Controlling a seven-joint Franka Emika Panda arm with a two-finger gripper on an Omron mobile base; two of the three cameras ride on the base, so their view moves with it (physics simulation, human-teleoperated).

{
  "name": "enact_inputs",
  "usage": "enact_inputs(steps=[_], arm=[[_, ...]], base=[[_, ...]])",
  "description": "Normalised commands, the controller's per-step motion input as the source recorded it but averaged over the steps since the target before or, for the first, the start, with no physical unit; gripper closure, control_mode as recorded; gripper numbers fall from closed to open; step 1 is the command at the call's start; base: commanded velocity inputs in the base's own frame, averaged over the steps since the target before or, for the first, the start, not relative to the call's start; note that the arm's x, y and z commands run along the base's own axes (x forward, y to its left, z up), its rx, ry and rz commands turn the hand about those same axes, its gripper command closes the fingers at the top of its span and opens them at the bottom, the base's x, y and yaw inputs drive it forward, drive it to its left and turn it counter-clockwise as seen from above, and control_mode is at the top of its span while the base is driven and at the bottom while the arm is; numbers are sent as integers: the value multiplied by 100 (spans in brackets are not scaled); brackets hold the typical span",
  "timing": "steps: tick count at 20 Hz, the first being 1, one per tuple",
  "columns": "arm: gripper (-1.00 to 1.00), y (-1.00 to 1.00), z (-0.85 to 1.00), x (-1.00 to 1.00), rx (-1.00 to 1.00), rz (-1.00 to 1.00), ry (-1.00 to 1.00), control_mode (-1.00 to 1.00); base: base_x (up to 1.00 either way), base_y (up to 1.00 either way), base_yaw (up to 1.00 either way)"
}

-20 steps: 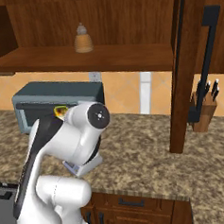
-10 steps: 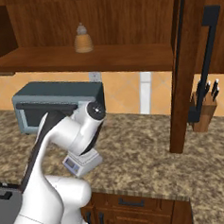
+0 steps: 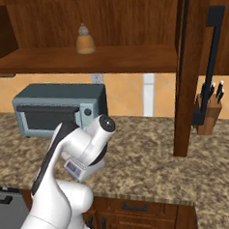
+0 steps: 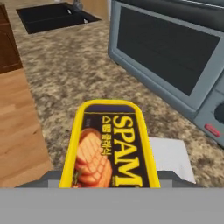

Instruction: Pick the canned food and place it on the digital scale for weighing, and close the cabinet.

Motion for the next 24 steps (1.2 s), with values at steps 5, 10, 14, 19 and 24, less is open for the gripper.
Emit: enact_inputs(steps=[5, 10, 14, 19, 24], arm=[[100, 0, -50, 0, -1, 5, 0, -100], [100, 0, -18, 16, 0, 1, -1, -100], [100, 0, -2, 32, 0, 0, -2, -100], [100, 0, -7, 34, 0, 0, -1, -100], [100, 0, -27, 38, 0, 0, 0, -100]], base=[[0, 0, 0], [0, 0, 0], [0, 0, 0], [0, 0, 0], [0, 0, 0]])
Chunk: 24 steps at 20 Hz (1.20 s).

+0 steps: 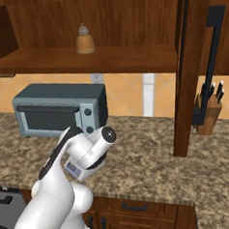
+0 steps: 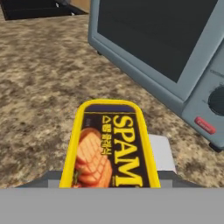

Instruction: Pick the canned food and place it on the digital scale for weighing, and close the cabinet.

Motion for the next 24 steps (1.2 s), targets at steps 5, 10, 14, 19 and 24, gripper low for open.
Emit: enact_inputs(steps=[5, 10, 14, 19, 24], arm=[[100, 0, -42, 13, -2, 0, 0, -100], [100, 0, -31, 4, -2, 0, 0, -100], [-100, 0, -5, 5, 0, 0, 0, -100], [-100, -11, 1, -22, 0, 0, -2, -100], [-100, -12, 21, -58, 0, -2, -14, -100]], base=[[0, 0, 0], [0, 0, 0], [0, 0, 0], [0, 0, 0], [0, 0, 0]])
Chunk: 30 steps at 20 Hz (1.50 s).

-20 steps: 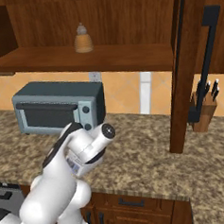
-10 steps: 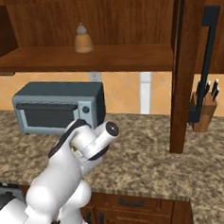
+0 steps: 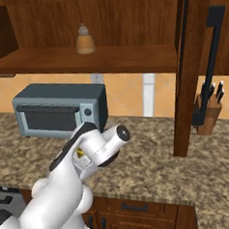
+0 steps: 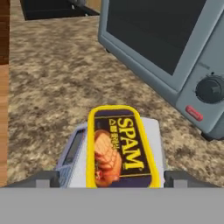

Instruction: Pick the canned food and place it on the digital scale for weighing, and close the cabinet.

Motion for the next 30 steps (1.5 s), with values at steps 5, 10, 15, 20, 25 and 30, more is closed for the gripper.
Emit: enact_inputs(steps=[5, 10, 15, 20, 25, 30], arm=[[-100, 0, 71, -55, 0, -8, -19, -100], [-100, 18, 100, -63, 0, -19, -19, -100], [-100, 55, 100, -97, 2, -32, -10, -100], [-100, 55, 100, -100, 9, -35, -2, -100], [-100, 81, 98, -100, 8, -34, -6, -100], [-100, 97, 47, -100, 2, -23, -23, -100]], base=[[0, 0, 0], [0, 0, 0], [0, 0, 0], [0, 0, 0], [0, 0, 0], [0, 0, 0]])
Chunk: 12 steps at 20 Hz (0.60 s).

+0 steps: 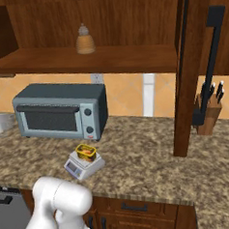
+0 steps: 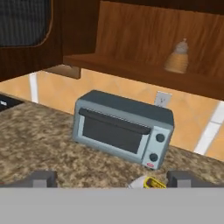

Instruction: Pick the canned food and place it on the digital scale for weighing, and close the cabinet.

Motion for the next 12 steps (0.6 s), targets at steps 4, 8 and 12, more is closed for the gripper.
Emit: enact_inputs(steps=[4, 8, 12], arm=[[-100, 100, 0, -100, 0, 0, -37, -100], [-100, 100, 0, -100, 0, -6, -46, -100], [-100, 100, 0, -74, 3, -19, -57, -100]], base=[[0, 0, 0], [0, 0, 0], [0, 0, 0]])
